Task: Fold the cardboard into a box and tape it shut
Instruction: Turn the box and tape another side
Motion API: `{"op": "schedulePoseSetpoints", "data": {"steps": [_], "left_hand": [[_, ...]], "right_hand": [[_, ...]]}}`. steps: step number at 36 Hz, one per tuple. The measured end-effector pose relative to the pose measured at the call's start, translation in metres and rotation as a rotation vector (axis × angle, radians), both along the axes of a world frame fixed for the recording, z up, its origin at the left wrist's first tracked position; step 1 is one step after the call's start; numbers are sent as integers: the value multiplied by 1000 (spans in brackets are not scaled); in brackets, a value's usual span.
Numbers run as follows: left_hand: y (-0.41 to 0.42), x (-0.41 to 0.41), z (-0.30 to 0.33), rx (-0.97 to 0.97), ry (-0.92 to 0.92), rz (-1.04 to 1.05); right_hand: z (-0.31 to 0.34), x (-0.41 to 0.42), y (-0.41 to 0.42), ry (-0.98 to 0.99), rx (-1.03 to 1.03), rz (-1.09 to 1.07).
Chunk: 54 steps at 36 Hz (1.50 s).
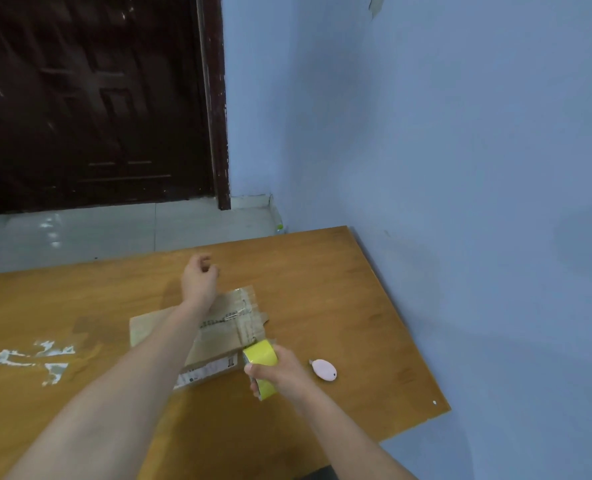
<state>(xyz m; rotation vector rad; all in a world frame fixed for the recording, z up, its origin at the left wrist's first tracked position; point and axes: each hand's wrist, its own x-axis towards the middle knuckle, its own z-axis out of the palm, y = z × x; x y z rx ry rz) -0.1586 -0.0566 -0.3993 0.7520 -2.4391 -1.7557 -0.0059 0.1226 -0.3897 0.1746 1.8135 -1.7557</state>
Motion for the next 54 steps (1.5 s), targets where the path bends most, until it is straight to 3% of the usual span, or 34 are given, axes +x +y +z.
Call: {"op": "schedulePoseSetpoints", "data": {"steps": [5, 13, 19, 26, 35, 48, 54], "left_hand": [[-3, 35, 16, -181, 173, -88], [-3, 96, 6, -670, 359, -511], [-3, 106, 2, -833, 434, -649], [-8, 111, -12, -885, 456, -682], [-7, 106, -20, -932, 287, -744], [-3, 104, -19, -1002, 217, -743], [1, 107, -17, -1041, 103, -740]], "right_hand": [[-6, 1, -13, 33, -23, -35], [-4, -9, -19, 36, 6, -20], [-6, -5, -16, 15, -6, -33], [-8, -2, -20, 2, -18, -76], [-7, -5, -24, -40, -33, -99], [-10, -11, -22, -37, -43, -81], [-14, -11, -23, -19, -11, -92]]}}
